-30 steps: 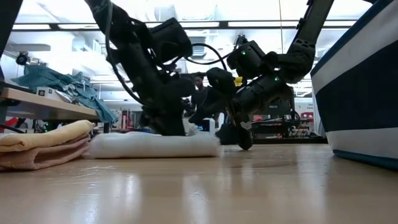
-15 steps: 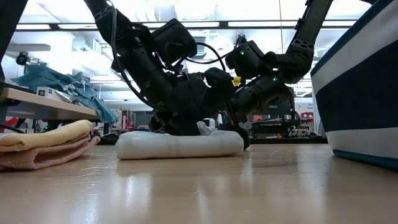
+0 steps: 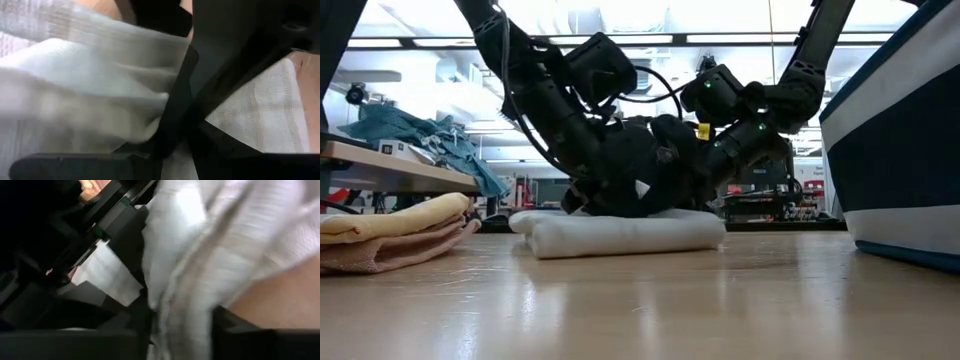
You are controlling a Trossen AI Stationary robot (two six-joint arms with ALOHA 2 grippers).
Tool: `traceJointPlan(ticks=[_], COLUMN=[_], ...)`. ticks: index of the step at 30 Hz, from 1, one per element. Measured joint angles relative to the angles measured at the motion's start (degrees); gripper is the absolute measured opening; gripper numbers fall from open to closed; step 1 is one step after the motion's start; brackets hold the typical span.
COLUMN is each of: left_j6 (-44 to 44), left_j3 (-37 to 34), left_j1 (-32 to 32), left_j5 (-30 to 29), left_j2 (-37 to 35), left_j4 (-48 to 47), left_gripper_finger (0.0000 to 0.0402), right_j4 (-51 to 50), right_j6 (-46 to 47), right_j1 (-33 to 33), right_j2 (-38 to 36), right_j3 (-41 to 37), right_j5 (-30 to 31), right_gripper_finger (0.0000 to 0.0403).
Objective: Fold towel
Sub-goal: Stack the folded white towel on top of the folded yellow towel
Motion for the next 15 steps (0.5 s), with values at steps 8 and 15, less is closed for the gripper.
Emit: traceJointPlan(ticks=[8, 15], left_j6=[0.0, 0.6], left_j3=[-0.2, 0.0], left_j1=[0.0, -0.7], left_j5=[1.4, 1.0], left_j2=[-3.8, -17.7], left_j4=[-4.3, -22.4], left_gripper_finger=[0.0075, 0.0075], right_j4=[0.3, -9.1], right_j6=[-3.4, -8.5], right_j1=[-0.6, -0.9], right_j2=[-0.3, -5.4], right_j3=[0.2, 2.2], right_j5=[-1.2, -1.1], right_gripper_finger=[0.0017, 0.0014])
